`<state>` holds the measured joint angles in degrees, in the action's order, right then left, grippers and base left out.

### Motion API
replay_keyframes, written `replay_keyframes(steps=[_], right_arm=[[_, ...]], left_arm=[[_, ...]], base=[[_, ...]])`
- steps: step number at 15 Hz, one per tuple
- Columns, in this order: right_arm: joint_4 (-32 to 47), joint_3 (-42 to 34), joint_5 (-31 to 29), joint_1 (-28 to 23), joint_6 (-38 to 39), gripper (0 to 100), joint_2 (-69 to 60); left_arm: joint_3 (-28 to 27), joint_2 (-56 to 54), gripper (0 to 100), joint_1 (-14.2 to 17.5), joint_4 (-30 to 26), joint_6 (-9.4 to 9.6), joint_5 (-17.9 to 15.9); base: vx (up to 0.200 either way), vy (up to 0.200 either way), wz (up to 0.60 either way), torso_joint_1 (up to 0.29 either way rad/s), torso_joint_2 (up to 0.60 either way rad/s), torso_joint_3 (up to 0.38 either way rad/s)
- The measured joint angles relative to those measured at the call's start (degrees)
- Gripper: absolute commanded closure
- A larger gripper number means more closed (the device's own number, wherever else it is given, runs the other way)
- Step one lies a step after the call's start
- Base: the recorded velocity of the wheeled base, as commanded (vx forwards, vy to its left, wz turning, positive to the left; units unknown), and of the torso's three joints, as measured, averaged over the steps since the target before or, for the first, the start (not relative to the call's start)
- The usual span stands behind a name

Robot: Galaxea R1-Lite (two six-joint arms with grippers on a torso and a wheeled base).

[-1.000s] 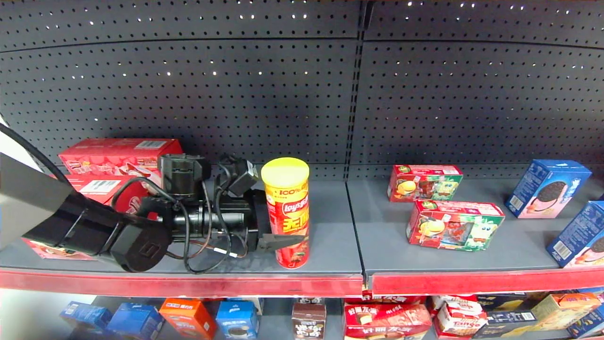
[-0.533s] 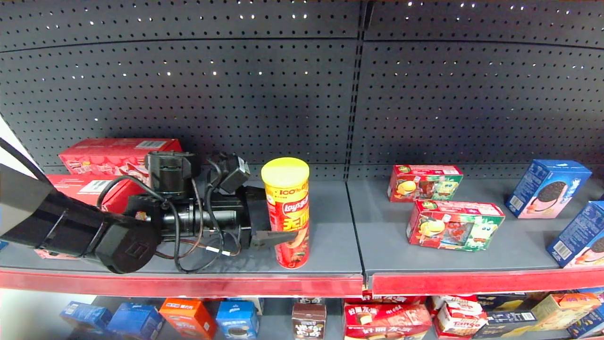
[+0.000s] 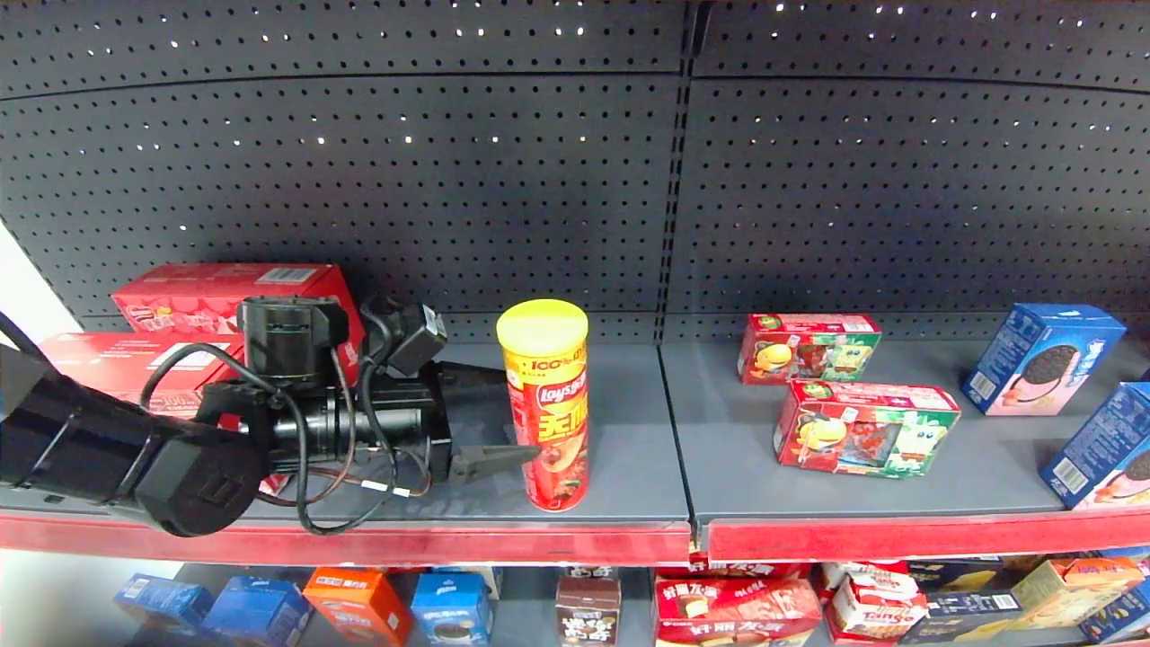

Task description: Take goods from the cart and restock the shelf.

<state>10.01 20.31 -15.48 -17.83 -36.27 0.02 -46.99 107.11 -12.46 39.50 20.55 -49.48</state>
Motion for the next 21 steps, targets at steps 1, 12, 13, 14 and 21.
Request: replay_keyframes(steps=[1,12,13,14,21], right_arm=[[0.0,0.0,0.0,0.0,0.0,100,0.0],[-0.1,1.9,0.0,-0.3,0.5,100,0.0],[-0.1,2.1,0.0,-0.3,0.5,100,0.0],[-0.1,2.5,0.0,-0.3,0.6,100,0.0],[2.1,6.7,0.0,-0.9,0.7,100,0.2]], left_arm=[[1.0,-0.8,0,0.7,0.0,0.0,0.0],[8.9,-20.2,0,6.5,-0.1,-11.36,15.4],[9.2,-22.5,0,7.5,-0.1,-13.52,17.2],[10.0,-25.1,0,8.6,-0.1,-15.14,18.5],[22.8,-44.9,0,16.6,-3.5,-21.42,26.7]], base=[[0.0,0.0,0.0,0.0,0.0,0.0],[0.0,0.0,0.0,0.0,0.0,0.0],[0.0,0.0,0.0,0.0,0.0,0.0],[0.0,0.0,0.0,0.0,0.0,0.0],[0.0,0.0,0.0,0.0,0.0,0.0]])
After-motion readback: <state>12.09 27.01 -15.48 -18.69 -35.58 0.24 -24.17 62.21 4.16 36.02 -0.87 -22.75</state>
